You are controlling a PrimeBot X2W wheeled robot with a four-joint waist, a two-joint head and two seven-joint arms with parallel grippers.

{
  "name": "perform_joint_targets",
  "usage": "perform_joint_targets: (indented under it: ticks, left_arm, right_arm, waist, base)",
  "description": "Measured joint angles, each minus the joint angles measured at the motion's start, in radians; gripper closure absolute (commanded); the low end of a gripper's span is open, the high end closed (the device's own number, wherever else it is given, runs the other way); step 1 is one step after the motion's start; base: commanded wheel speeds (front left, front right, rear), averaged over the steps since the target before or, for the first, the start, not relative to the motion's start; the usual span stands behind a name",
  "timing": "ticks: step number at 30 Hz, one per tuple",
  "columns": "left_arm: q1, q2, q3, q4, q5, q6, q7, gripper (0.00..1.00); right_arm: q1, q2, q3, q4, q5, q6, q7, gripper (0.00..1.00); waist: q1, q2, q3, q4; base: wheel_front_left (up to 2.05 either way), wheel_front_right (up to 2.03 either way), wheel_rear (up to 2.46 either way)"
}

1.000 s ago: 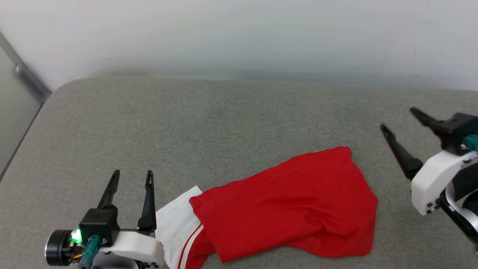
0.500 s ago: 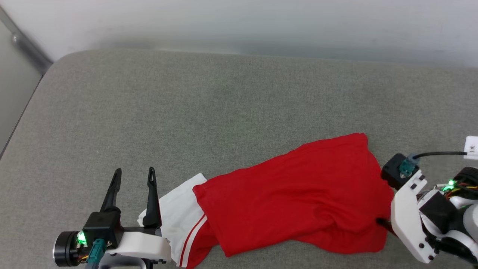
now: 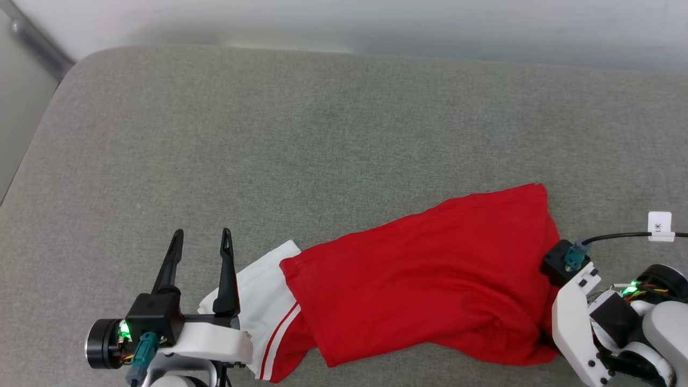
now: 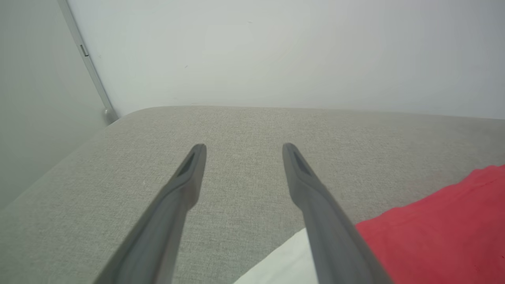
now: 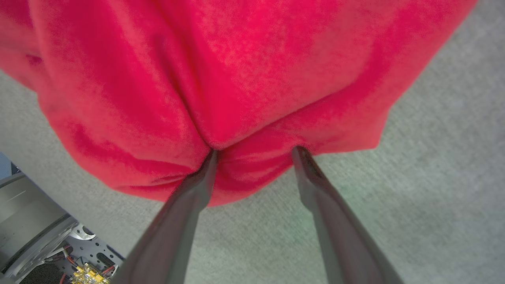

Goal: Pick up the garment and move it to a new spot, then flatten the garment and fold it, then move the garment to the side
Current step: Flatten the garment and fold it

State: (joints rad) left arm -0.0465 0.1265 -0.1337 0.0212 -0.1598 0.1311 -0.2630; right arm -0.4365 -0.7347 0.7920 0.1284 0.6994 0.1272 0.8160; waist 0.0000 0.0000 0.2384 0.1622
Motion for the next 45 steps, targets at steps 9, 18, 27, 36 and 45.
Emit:
perform_joint_targets:
  ticks: [9,18,27,36,45]
  left_arm:
    - [0.031,-0.030,0.049,0.011,0.038,-0.043,0.000,0.00]
    - [0.089,-0.047,0.080,0.006,0.059,-0.062,0.000,0.00]
    - [0.088,-0.062,0.083,-0.002,0.069,-0.087,0.000,0.00]
    - [0.029,-0.072,0.070,-0.008,0.065,-0.097,0.000,0.00]
    - [-0.071,-0.075,0.025,-0.007,0.029,-0.100,0.000,0.00]
  right_arm:
    - [-0.008,0.015,0.025,-0.024,0.072,0.002,-0.174,1.00]
    - [-0.016,-0.039,-0.074,-0.214,0.110,0.004,-0.212,1.00]
    - [-0.143,-0.042,-0.239,-0.282,0.101,0.004,-0.160,1.00]
    - [-0.445,0.124,-0.180,-0.176,0.025,0.004,-0.108,1.00]
    - [-0.709,0.379,0.076,0.242,-0.060,0.004,-0.273,1.00]
  waist:
    - [0.0001,0.0000,-0.068,-0.037]
    - [0.0000,0.0000,-0.135,-0.084]
    - [0.0000,0.0000,-0.121,-0.050]
    - [0.0000,0.0000,-0.024,-0.005]
    - [0.0001,0.0000,0.105,0.040]
  base:
    - [0.00,0.00,0.00]
    - [0.00,0.00,0.00]
    - [0.00,0.00,0.00]
    - [0.00,0.00,0.00]
    - [0.00,0.00,0.00]
